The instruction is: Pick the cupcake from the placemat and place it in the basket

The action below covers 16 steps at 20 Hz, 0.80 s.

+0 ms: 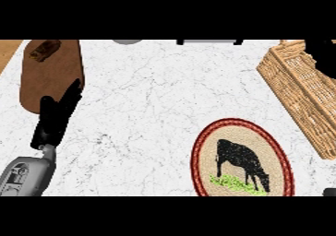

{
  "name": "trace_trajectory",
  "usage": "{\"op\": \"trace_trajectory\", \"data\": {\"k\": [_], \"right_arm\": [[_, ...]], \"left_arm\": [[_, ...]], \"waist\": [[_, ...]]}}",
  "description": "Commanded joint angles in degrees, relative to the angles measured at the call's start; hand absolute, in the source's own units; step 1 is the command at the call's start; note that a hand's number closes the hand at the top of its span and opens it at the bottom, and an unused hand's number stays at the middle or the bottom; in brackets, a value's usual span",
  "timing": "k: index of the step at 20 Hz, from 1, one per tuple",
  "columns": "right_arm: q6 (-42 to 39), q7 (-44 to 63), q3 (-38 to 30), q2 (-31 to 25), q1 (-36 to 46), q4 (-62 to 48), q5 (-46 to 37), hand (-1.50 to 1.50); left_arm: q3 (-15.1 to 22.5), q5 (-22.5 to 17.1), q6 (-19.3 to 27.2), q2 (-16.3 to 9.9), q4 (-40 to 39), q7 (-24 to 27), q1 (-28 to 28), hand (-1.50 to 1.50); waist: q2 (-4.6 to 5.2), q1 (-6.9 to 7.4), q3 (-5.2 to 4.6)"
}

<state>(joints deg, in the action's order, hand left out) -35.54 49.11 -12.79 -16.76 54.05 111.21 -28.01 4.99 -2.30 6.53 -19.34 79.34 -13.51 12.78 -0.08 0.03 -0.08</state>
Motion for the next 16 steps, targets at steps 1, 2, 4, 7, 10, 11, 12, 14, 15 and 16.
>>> {"op": "trace_trajectory", "data": {"k": [1, 2, 4, 7, 10, 11, 12, 14, 15, 16], "right_arm": [[-5.04, -1.19, 0.73, -9.68, 1.80, -7.20, -4.85, 1.50], [-6.66, -1.23, 1.07, -11.97, 3.40, -9.40, -5.34, 1.50], [-6.84, -6.76, 0.30, -15.64, 0.10, -13.25, -6.47, 1.50], [-4.62, -13.95, -2.08, -20.25, -1.13, -20.42, -7.71, 1.50], [-0.84, -20.81, -0.75, -23.05, -6.84, -22.93, -11.58, 1.50], [-1.29, -21.89, -2.88, -25.33, -5.11, -25.22, -10.83, 1.50], [0.91, -24.00, -2.13, -25.41, -3.97, -28.49, -11.96, 1.50], [2.90, -29.05, -2.29, -27.40, -1.85, -35.31, -12.52, 1.50], [5.37, -29.80, -1.68, -25.52, -6.41, -33.17, -13.52, 1.50], [6.09, -36.82, -3.83, -28.83, -6.72, -37.98, -12.23, 1.50]], "left_arm": [[0.33, 0.29, 0.60, 1.43, -0.37, -0.75, 1.85, 0.00], [1.07, 1.54, 0.95, 1.07, 0.55, 0.01, 0.09, 0.00], [-0.73, 0.02, -0.92, -0.51, -0.18, -0.26, 0.73, 0.00], [1.21, 2.22, 1.77, 2.33, 2.00, 0.22, -0.87, 0.00], [-1.52, 0.16, -1.45, 0.13, -0.21, 1.22, -0.24, 0.00], [-0.65, 1.11, 0.04, 1.47, 1.18, -0.66, -0.26, 0.00], [-1.21, 0.56, -1.04, 1.56, 0.00, 0.38, 0.44, 0.00], [-1.37, 1.05, -2.12, 1.52, -2.62, 3.84, 0.00, 0.00], [-1.94, 0.53, -3.03, -0.58, 1.75, -2.01, -0.17, 0.00], [-1.22, 1.20, -1.57, 3.01, -5.19, 2.89, 2.84, 0.00]], "waist": [[0.36, 0.01, 0.00], [0.25, 0.44, -0.01], [0.47, 0.46, 0.05], [0.37, 0.62, 0.11], [0.43, 0.55, 0.11], [0.27, 0.46, 0.11], [0.32, 0.56, 0.08], [0.42, 0.79, 0.06], [0.22, 0.65, 0.10], [0.63, 0.27, 0.10]]}}
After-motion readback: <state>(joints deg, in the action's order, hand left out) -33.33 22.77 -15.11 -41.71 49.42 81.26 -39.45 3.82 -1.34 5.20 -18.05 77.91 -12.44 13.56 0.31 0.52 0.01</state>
